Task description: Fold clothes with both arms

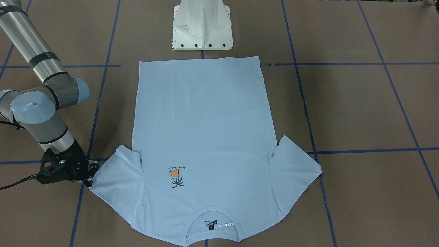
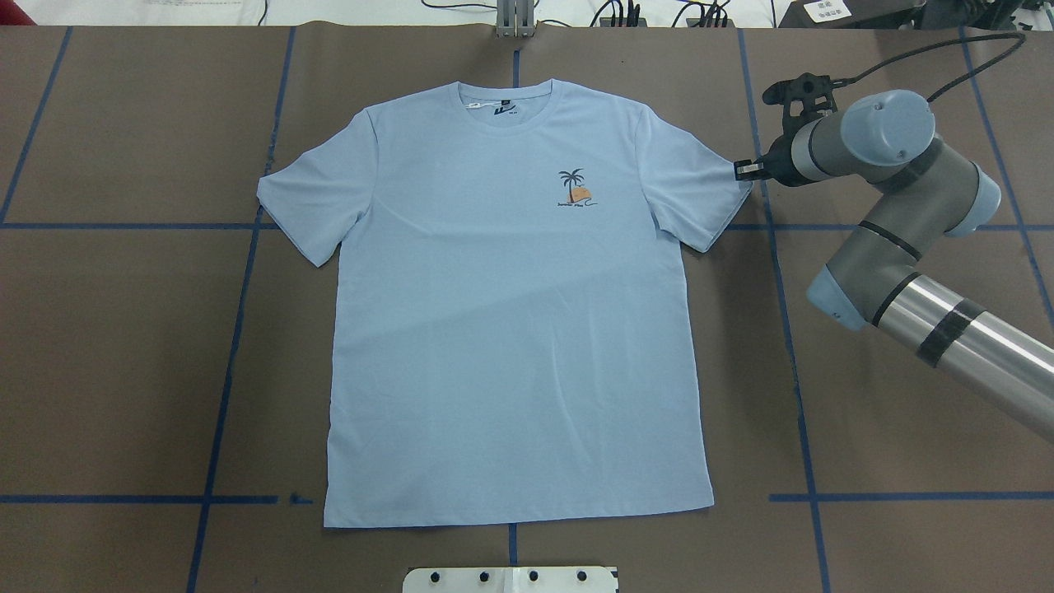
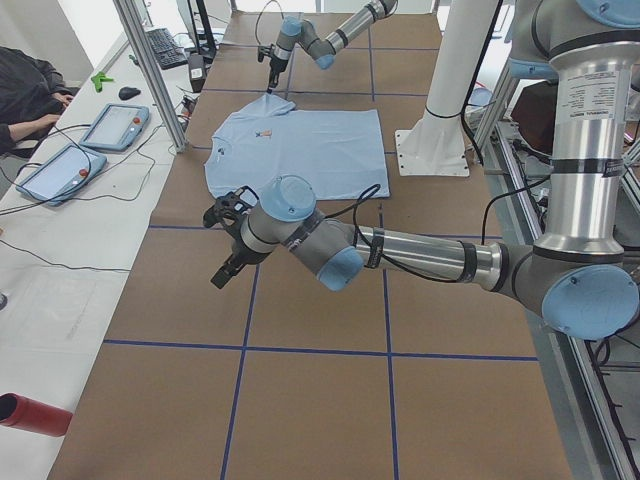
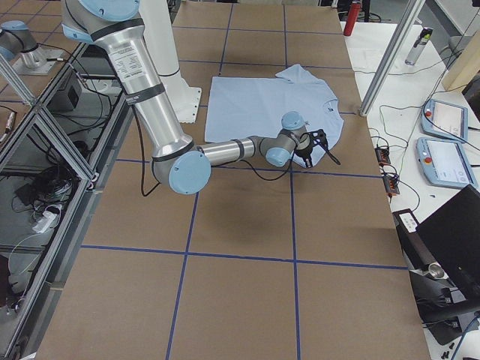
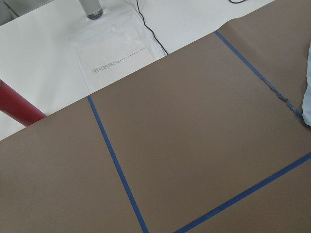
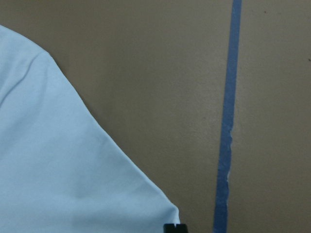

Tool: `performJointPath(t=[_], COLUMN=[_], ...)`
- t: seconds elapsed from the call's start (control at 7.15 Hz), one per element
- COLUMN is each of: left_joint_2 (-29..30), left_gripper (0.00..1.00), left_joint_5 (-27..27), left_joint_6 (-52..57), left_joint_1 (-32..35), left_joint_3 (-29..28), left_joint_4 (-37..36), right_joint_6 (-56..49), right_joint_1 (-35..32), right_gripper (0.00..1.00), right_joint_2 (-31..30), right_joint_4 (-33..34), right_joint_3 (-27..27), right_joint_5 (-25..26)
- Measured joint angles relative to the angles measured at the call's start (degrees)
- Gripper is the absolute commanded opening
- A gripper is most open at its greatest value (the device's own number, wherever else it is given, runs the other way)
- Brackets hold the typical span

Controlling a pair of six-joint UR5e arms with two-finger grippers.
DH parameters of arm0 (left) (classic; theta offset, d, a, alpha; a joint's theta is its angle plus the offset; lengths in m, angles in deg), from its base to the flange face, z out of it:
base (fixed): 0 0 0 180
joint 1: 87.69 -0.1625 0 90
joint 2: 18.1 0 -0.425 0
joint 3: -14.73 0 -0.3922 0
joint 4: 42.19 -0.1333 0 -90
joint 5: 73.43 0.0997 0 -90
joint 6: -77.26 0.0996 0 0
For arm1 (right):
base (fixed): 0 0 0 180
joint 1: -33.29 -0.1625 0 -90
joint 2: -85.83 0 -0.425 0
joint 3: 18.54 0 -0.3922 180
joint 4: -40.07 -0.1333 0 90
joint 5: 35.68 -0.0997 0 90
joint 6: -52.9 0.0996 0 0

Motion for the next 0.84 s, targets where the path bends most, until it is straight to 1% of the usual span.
performJointPath(t=[0.14,0.28,0.42,0.56,0.7,0.84], left_joint_2=[0.0,0.0,0.0,0.0,0.0,0.0], left_gripper=[1.00,1.00,1.00,1.00,1.00,1.00], left_joint_5=[0.0,0.0,0.0,0.0,0.0,0.0], left_joint_6=[0.0,0.0,0.0,0.0,0.0,-0.1], left_joint_1=[0.0,0.0,0.0,0.0,0.0,0.0], left_joint_3=[0.0,0.0,0.0,-0.1,-0.1,-0.1], left_joint_4=[0.0,-0.1,-0.1,0.0,0.0,0.0], right_joint_6=[0.9,2.8,5.6,9.3,13.4,16.8], right_joint_1=[0.0,0.2,1.3,3.8,6.9,9.3], right_gripper=[0.00,0.00,0.00,0.00,0.00,0.00], right_joint_2=[1.2,2.5,4.4,7.3,11.0,14.6], right_joint_4=[2.1,6.8,12.8,18.4,22.6,24.6], right_joint_3=[1.4,4.2,7.1,8.5,8.0,5.7], right_joint_5=[-0.1,0.1,1.7,5.6,10.6,14.1])
